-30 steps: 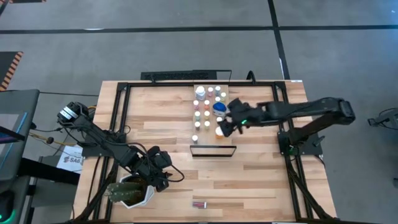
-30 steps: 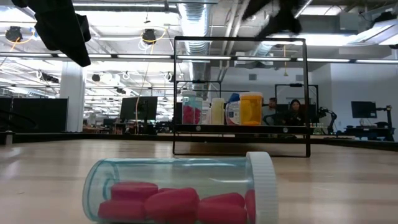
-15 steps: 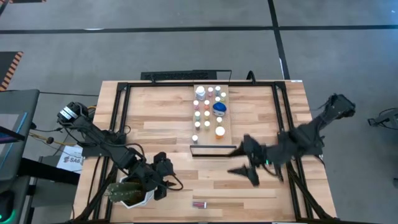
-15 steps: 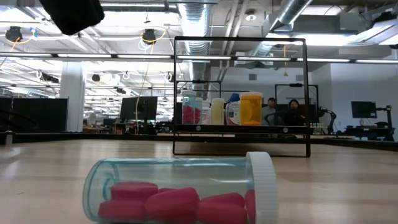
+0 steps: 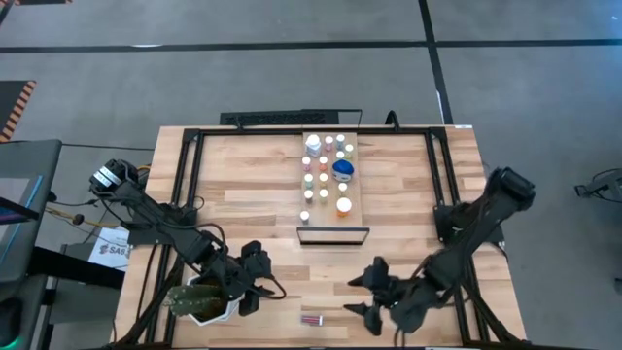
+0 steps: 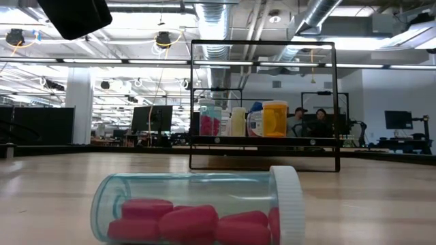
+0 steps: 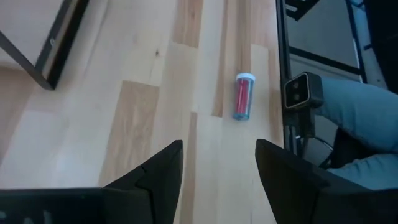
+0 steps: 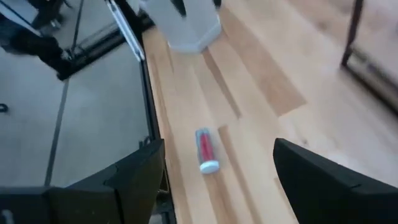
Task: Pick and place medicine bottles onto shelf by color
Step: Put the light blue pill bottle on the shelf
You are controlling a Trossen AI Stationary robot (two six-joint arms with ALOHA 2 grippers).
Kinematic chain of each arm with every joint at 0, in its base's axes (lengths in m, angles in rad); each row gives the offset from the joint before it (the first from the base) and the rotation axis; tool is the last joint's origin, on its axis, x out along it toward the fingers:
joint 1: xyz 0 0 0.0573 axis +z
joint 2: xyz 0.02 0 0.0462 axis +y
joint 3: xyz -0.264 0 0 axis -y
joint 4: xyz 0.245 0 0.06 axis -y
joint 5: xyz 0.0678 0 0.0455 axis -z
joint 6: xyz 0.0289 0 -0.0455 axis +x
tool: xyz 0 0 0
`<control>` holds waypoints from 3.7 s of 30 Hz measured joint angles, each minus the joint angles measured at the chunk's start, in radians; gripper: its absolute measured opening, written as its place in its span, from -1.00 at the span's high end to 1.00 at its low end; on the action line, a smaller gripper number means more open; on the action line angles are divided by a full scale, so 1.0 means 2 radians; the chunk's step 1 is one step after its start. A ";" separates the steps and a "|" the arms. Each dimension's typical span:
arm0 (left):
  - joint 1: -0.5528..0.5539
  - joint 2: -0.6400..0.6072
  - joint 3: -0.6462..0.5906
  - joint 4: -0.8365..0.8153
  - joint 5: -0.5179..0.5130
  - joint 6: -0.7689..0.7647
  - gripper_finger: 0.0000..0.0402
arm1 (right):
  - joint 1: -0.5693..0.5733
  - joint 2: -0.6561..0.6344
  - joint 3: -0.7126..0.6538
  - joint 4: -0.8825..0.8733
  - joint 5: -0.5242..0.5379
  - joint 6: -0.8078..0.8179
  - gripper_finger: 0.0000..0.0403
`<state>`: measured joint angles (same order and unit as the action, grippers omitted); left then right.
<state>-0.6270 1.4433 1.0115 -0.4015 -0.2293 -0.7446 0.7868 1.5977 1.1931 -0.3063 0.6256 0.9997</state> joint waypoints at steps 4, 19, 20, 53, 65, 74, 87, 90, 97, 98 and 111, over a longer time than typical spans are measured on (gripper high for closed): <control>0.000 0.000 0.000 -0.002 0.019 -0.005 0.07 | -0.002 0.043 0.010 0.020 -0.026 0.012 -0.60; -0.010 0.000 0.000 0.014 0.063 -0.043 0.07 | -0.002 0.201 0.102 0.013 -0.037 -0.055 -0.57; -0.013 0.000 0.000 0.020 0.065 -0.047 0.07 | -0.002 0.210 0.104 0.018 -0.037 -0.055 -0.56; -0.032 -0.030 0.001 0.116 0.068 -0.044 0.07 | -0.016 0.316 0.105 0.128 -0.016 -0.111 -0.56; -0.032 -0.030 0.001 0.116 0.068 -0.043 0.07 | -0.016 0.316 0.105 0.126 -0.024 -0.121 -0.48; -0.032 -0.030 0.001 0.116 0.068 -0.043 0.07 | -0.016 0.316 0.105 0.138 -0.026 -0.120 -0.07; -0.032 -0.030 0.001 0.116 0.068 -0.044 0.07 | -0.016 0.299 0.104 0.139 -0.066 -0.119 0.53; -0.032 -0.030 0.001 0.116 0.068 -0.044 0.07 | -0.017 0.270 0.104 0.125 -0.095 -0.119 0.43; -0.032 -0.030 0.001 0.116 0.045 -0.044 0.07 | -0.028 0.167 0.105 -0.002 -0.130 -0.102 0.37; -0.031 -0.030 0.000 0.116 0.039 -0.044 0.07 | -0.029 0.147 0.105 -0.025 -0.131 -0.102 0.38; -0.017 -0.026 0.000 0.261 -0.028 0.243 0.07 | -0.082 -0.035 0.105 -0.139 -0.154 -0.104 0.40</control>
<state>-0.6613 1.3920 1.0119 0.1202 -0.2850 -0.2590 0.6238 1.5277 1.4028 -0.5835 0.3175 0.7925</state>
